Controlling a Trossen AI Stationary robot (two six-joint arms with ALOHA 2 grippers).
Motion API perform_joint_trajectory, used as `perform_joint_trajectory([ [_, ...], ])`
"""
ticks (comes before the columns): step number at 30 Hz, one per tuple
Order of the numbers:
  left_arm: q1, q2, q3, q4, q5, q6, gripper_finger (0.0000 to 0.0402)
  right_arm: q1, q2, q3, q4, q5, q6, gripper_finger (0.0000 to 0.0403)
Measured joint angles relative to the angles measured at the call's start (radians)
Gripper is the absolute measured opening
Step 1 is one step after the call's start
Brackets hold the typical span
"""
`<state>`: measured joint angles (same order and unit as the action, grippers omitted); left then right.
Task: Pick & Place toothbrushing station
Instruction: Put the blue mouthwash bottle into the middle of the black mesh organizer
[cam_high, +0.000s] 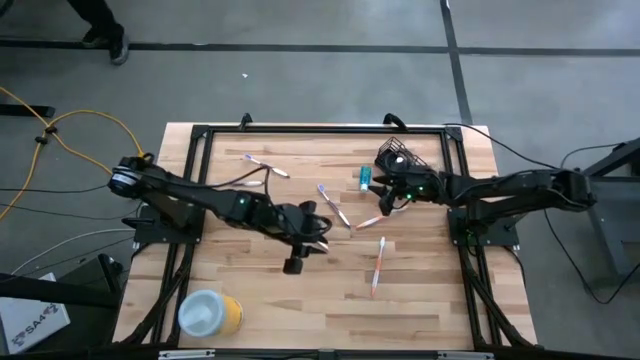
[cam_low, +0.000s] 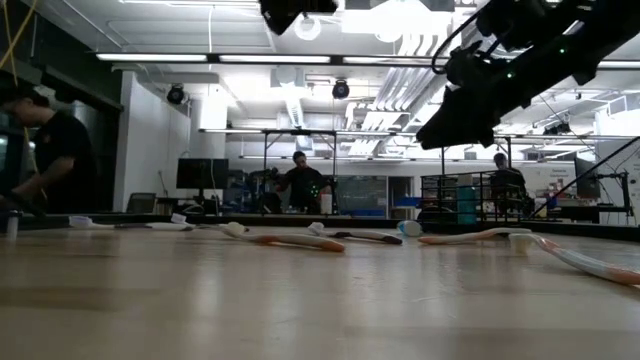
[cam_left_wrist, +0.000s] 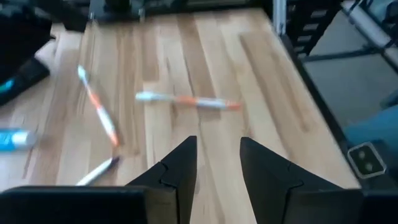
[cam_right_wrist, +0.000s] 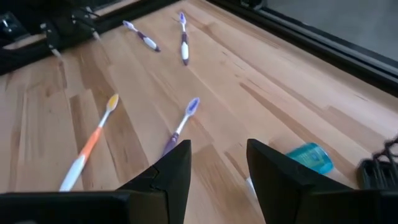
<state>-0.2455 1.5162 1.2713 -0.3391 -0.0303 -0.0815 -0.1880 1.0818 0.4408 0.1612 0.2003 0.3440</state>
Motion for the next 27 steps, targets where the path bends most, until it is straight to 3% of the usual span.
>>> perform_joint_trajectory([
  [8,0.037,-0.006,0.000,-0.138,-0.002,-0.005,0.0115,-0.002,0.143,0.138,-0.030,0.005,-0.031,0.0148],
  [19,0.069,-0.048,0.000,-0.244,-0.002,-0.006,0.0115,-0.090,0.288,0.424,-0.442,-0.001,-0.234,0.0148],
  [27,0.057,-0.073,0.000,-0.241,-0.002,-0.021,0.0115,-0.127,0.301,0.510,-0.638,-0.144,-0.375,0.0148],
])
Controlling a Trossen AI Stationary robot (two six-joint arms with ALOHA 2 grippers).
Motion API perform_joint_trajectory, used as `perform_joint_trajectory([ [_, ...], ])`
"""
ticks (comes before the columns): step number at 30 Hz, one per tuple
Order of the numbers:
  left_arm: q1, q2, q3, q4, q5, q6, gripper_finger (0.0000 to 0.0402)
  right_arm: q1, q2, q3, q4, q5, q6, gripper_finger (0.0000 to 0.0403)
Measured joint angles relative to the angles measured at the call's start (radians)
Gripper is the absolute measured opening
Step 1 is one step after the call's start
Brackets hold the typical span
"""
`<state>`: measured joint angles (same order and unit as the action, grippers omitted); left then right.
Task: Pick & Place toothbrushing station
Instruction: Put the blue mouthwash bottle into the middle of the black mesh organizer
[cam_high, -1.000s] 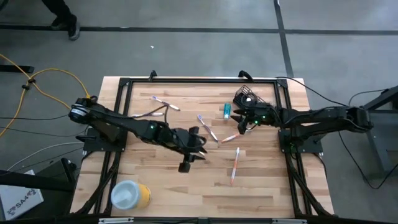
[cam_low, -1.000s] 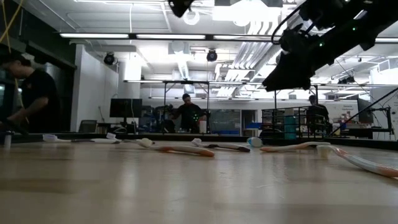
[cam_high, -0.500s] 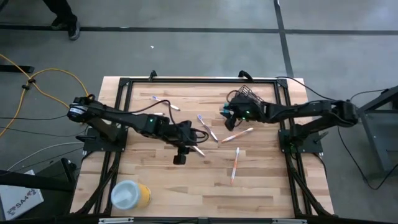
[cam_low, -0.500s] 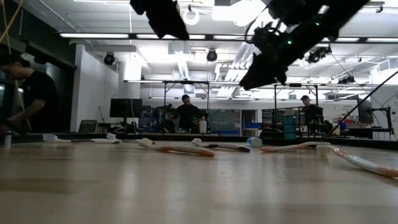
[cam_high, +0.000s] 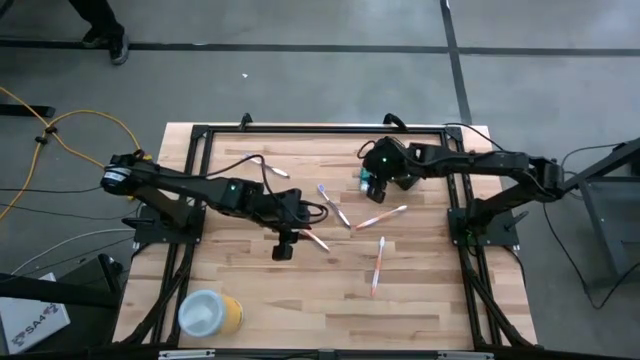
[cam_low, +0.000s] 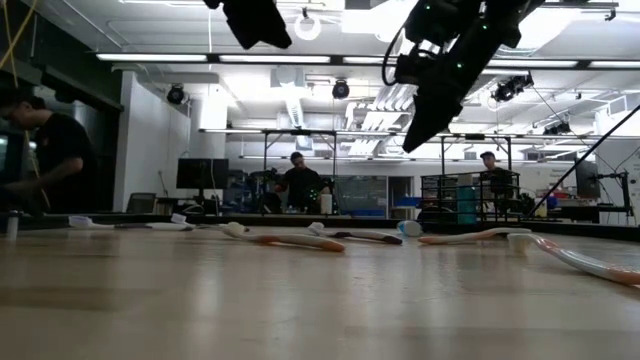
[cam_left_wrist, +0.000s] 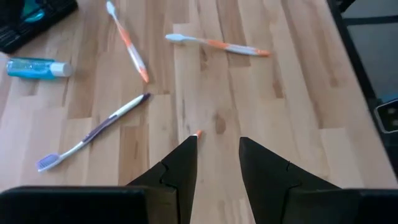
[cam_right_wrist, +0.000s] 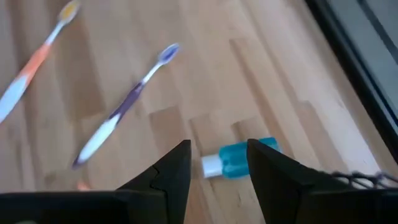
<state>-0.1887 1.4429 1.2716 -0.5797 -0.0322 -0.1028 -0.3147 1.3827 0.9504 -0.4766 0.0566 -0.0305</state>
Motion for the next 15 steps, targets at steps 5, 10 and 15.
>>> perform_joint_trajectory([
  [5,-0.024,0.000,0.000,0.010,0.000,-0.028,0.0115,0.041,0.000,0.000,-0.034,-0.004,-0.207,0.0148],
  [10,-0.058,0.000,0.000,0.050,0.000,-0.047,0.0115,0.060,0.000,0.000,-0.061,0.047,-0.213,0.0148],
  [15,-0.088,0.000,0.000,0.089,0.000,-0.048,0.0115,0.051,0.016,0.000,-0.078,0.058,0.061,0.0148],
])
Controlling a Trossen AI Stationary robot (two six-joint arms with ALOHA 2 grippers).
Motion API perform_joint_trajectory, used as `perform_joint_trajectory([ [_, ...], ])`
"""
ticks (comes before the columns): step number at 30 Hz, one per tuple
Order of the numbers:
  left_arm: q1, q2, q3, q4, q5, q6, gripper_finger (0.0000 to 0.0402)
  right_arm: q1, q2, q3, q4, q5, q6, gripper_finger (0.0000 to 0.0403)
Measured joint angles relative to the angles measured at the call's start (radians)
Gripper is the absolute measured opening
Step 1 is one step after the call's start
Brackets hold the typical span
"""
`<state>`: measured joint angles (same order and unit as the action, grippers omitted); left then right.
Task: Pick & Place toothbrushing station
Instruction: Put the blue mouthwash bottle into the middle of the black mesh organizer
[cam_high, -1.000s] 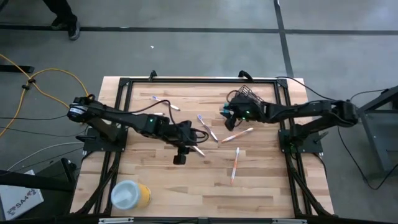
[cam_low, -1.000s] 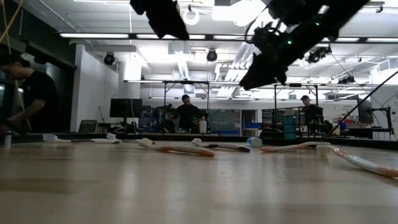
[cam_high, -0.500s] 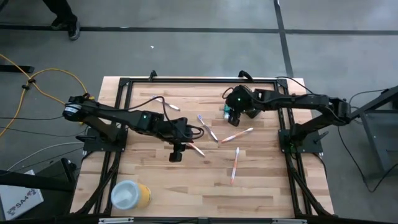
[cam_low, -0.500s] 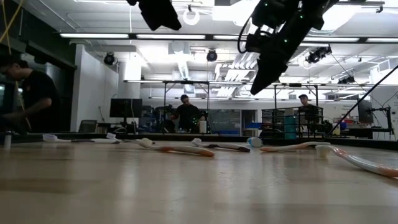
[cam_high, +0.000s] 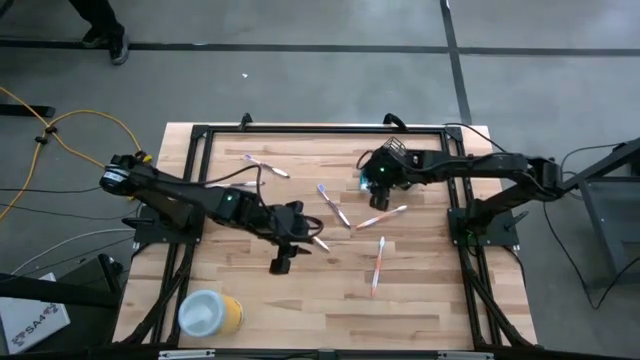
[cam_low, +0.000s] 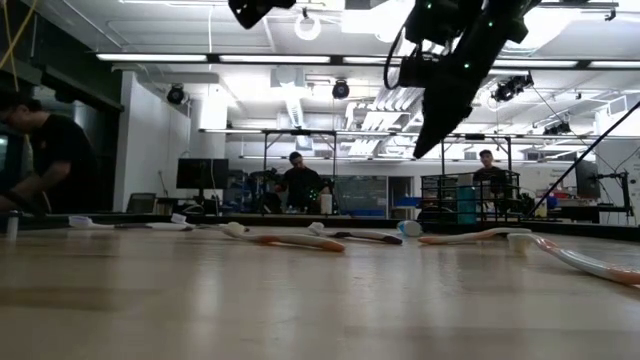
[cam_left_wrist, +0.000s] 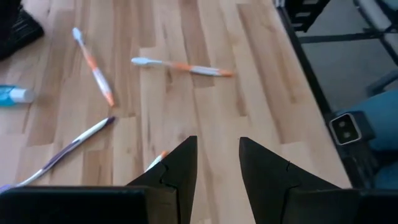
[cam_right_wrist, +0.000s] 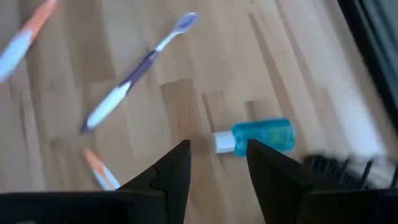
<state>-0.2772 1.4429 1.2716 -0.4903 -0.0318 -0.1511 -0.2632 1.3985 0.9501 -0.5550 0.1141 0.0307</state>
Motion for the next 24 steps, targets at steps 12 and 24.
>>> perform_joint_trajectory([
  [12,-0.010,0.000,0.000,0.013,-0.013,0.000,0.0115,-0.001,0.164,-0.001,0.062,0.022,0.639,0.0148],
  [24,-0.010,0.000,0.000,0.012,-0.016,0.003,0.0115,-0.048,0.222,0.023,0.044,-0.043,0.823,0.0148],
])
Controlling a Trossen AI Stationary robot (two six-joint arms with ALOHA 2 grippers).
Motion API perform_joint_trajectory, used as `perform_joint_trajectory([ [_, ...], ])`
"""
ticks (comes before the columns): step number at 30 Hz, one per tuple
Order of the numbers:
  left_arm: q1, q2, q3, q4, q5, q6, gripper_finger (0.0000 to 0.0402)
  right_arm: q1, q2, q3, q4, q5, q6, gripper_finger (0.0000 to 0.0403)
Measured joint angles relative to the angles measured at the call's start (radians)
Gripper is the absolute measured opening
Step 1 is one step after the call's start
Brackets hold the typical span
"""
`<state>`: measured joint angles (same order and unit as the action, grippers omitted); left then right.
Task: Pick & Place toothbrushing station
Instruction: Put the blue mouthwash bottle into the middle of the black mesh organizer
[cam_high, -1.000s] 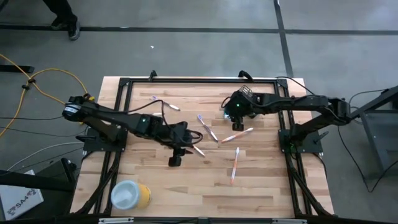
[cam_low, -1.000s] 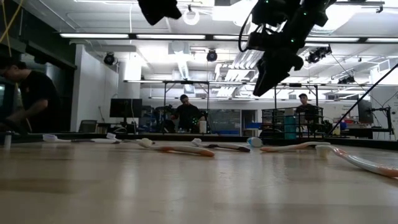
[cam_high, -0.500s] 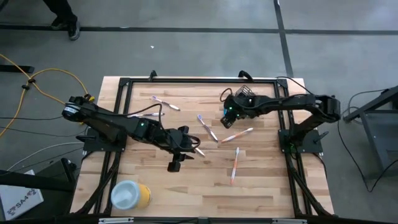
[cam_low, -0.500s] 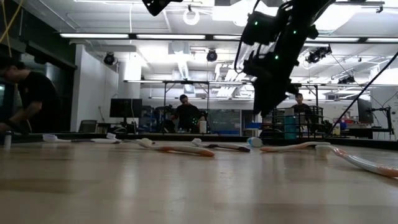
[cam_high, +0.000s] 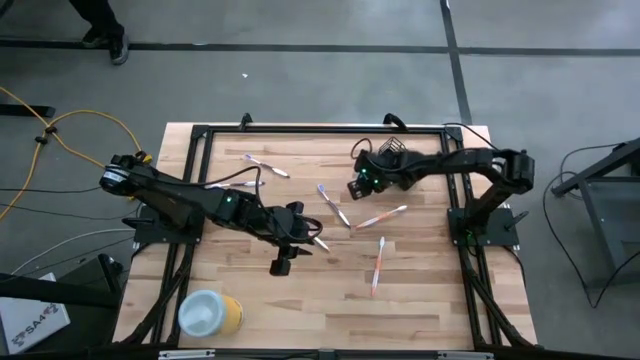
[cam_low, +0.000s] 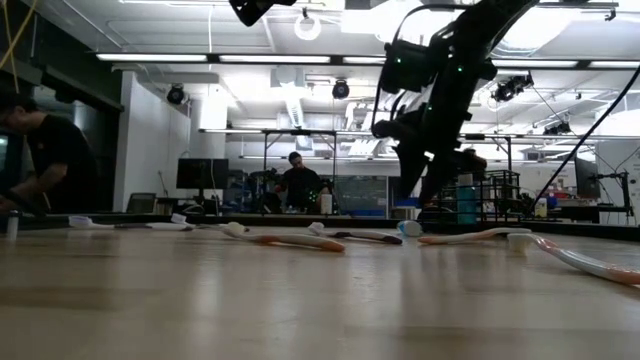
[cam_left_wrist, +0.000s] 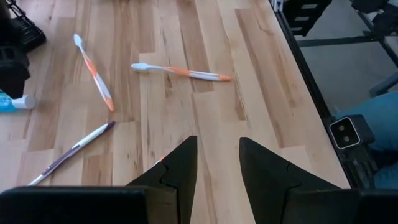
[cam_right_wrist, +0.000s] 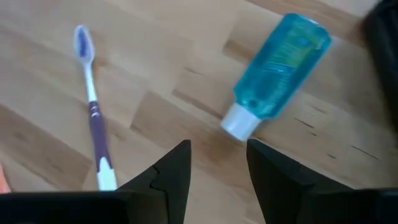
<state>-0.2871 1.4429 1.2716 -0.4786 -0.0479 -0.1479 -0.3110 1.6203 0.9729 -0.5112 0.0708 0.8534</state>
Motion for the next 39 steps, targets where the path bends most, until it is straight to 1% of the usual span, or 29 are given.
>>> perform_joint_trajectory([
  [8,0.000,0.000,0.000,0.000,0.000,0.030,0.0115,-0.038,0.000,0.001,-0.021,-0.001,0.080,0.0148],
  [12,0.000,0.000,0.000,0.000,0.000,0.043,0.0115,-0.051,0.000,0.001,-0.021,-0.018,0.114,0.0148],
  [26,-0.008,0.000,0.000,-0.018,0.001,0.045,0.0115,-0.051,0.007,0.001,-0.021,-0.024,0.171,0.0148],
  [31,-0.030,0.000,0.000,-0.018,0.001,0.045,0.0115,-0.044,0.045,0.001,-0.015,-0.027,0.193,0.0148],
  [36,-0.051,0.001,0.000,-0.018,0.003,0.045,0.0115,-0.040,0.119,0.001,0.010,-0.071,0.193,0.0148],
  [39,-0.060,0.001,0.000,-0.018,0.004,0.044,0.0115,-0.043,0.154,0.004,0.029,-0.074,0.190,0.0148],
])
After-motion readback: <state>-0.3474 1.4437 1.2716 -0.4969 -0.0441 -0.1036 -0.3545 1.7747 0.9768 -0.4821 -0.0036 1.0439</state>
